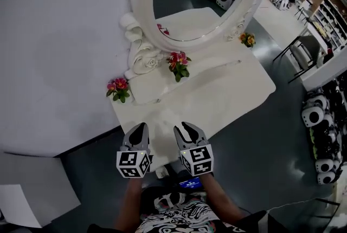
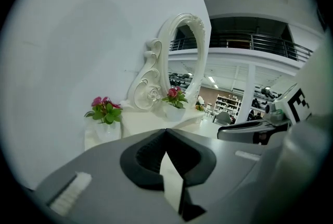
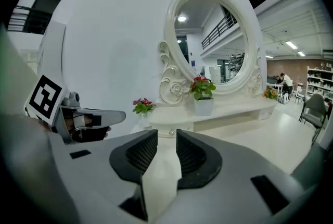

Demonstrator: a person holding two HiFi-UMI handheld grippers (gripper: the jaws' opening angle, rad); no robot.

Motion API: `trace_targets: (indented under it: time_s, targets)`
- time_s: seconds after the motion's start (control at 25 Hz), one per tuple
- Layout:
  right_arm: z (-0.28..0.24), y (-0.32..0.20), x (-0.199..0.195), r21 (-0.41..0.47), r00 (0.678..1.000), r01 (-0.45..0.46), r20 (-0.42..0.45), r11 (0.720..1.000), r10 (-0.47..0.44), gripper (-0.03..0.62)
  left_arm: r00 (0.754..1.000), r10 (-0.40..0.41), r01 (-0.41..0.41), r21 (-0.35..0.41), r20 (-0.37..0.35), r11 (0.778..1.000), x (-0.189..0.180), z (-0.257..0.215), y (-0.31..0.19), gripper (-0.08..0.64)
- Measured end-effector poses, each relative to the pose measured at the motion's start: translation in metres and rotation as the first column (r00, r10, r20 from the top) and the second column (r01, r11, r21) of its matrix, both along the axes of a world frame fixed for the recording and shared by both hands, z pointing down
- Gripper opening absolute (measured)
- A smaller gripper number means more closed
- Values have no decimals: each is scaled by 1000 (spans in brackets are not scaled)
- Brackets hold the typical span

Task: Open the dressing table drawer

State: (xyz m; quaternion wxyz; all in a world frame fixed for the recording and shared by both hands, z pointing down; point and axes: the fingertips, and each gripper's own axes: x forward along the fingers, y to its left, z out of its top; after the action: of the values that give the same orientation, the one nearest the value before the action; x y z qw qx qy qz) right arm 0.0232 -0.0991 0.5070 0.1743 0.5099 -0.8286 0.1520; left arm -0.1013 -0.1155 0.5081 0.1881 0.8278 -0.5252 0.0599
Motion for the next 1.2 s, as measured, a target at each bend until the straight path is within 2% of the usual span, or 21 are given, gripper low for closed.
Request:
trace_targets:
  time_s: [0.4,0.72,0.96,1.2]
  targets:
    - [9,-44,-1,-13,999,14,-32,1000,-14,120,998,-41,40,-30,-45,999,-12,11,-42,2]
    - [42,-72,-17,-81,998,53,-35,995,-56,123,999,-29,28,-80,-16,996,-9,39,-63,2]
    - [70,-90,-24,-140,996,73,-41,987,-80,132,999,-15,20,-112,40,993,-16,56,-77,2]
    - [97,-114,-40,-189,990,118,-54,975,-130,146,1000,-18,22,-184,20,983,-14,86,-86,2]
